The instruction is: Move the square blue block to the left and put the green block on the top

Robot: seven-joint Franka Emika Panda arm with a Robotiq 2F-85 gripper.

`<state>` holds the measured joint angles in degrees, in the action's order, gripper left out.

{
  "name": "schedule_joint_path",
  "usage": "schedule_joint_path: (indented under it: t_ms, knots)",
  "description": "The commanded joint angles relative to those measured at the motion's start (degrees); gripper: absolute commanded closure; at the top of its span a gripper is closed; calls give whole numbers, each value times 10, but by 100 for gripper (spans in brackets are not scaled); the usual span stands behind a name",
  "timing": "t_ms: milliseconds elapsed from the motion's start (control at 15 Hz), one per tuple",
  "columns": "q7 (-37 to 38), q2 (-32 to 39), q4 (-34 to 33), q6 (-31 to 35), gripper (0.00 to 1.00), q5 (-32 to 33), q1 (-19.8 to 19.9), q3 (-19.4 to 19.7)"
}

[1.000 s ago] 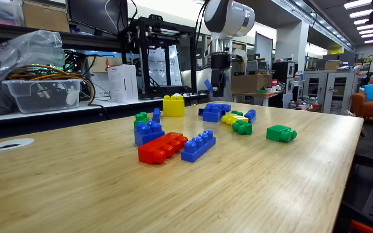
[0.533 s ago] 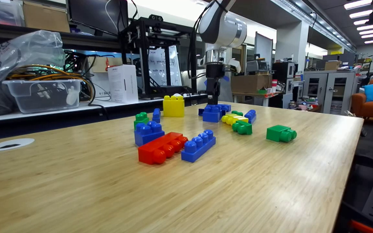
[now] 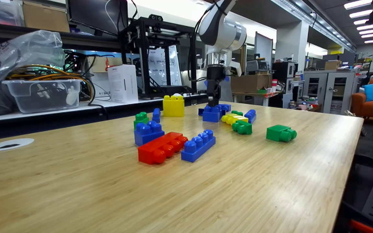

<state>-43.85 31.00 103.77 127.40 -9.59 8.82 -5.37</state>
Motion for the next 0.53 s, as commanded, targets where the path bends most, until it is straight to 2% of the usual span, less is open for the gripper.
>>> schedule_joint_path:
  t_ms: [0, 467]
  knots:
    - [-18, 5, -9, -36, 0, -21, 11, -16]
    - [-4, 1, -1, -41, 0, -16, 1, -18]
